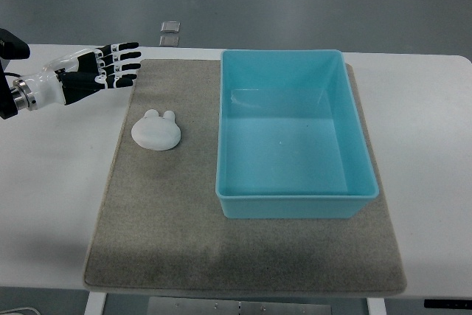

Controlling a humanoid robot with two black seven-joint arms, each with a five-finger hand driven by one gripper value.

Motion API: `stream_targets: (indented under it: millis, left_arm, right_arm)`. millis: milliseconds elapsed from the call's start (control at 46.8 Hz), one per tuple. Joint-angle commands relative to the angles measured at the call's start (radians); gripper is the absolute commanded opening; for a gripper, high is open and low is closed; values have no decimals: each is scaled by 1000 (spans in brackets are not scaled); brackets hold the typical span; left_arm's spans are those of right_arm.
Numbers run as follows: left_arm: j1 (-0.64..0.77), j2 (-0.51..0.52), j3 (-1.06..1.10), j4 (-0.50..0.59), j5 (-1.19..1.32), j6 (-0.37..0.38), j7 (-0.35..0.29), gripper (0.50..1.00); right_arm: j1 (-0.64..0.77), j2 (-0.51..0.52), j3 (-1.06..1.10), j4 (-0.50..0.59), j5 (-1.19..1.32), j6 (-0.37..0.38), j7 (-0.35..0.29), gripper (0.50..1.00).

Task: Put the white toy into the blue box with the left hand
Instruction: 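Move the left hand toward the white rabbit toy, fingers open, then rotate the left hand and close its fingers around the white rabbit toy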

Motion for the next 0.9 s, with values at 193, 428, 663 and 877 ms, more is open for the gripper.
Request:
stream_targets:
  millis: [193,428,663,877]
  left_arm:
    - [-4,63,-19,-96,244,0,-53,992]
    - [2,117,-20,-221,421,72,-54,988]
    - [13,160,-20,-320,652,203,-103,988]
    - [53,163,-15,-382,869,267,-145,981]
  right_arm:
    - [0,0,0,0,0,0,0,936]
    - [0,0,0,0,0,0,0,936]
    - [0,0,0,0,0,0,0,936]
    - [0,0,0,0,0,0,0,936]
